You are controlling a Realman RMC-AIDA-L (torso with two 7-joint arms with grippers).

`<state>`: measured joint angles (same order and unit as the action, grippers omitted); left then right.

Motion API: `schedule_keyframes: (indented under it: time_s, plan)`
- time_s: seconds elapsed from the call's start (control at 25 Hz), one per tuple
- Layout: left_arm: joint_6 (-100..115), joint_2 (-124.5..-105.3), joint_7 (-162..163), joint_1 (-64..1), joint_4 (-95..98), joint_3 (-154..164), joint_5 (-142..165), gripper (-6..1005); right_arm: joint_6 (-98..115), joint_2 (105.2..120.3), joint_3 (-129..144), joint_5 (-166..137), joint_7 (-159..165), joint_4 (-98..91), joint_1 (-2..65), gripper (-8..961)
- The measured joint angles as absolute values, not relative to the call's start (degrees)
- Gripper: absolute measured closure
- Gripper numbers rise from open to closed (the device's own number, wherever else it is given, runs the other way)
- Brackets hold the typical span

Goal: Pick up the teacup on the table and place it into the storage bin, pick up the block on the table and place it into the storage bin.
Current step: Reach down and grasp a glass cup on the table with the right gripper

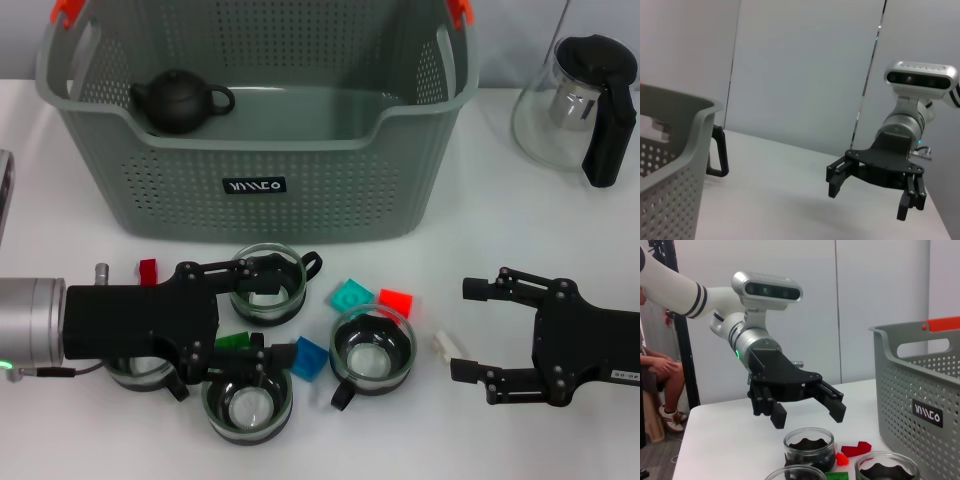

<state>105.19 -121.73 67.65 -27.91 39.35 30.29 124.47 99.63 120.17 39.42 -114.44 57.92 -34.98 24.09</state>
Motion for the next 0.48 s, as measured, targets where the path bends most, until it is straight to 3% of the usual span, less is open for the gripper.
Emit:
schedule_keyframes:
  time_s: [0.16, 0.4, 0.48]
  plan:
    - [104.42, -121.93, 66.28, -27.65, 39.37, 31.03, 125.22, 263, 99.93, 120.08, 39.38, -114.27, 57.92, -34.98, 23.87, 29]
    - [104.32, -122.34, 62.09, -27.01, 39.20, 32.67, 126.07, 126, 99.94, 120.05, 39.37, -114.27, 57.92, -34.99, 23.80, 29]
    - [104.09, -122.41, 61.90, -26.92, 39.15, 32.81, 126.09, 133, 99.93, 120.05, 39.37, -114.32, 57.92, -34.99, 23.83, 29]
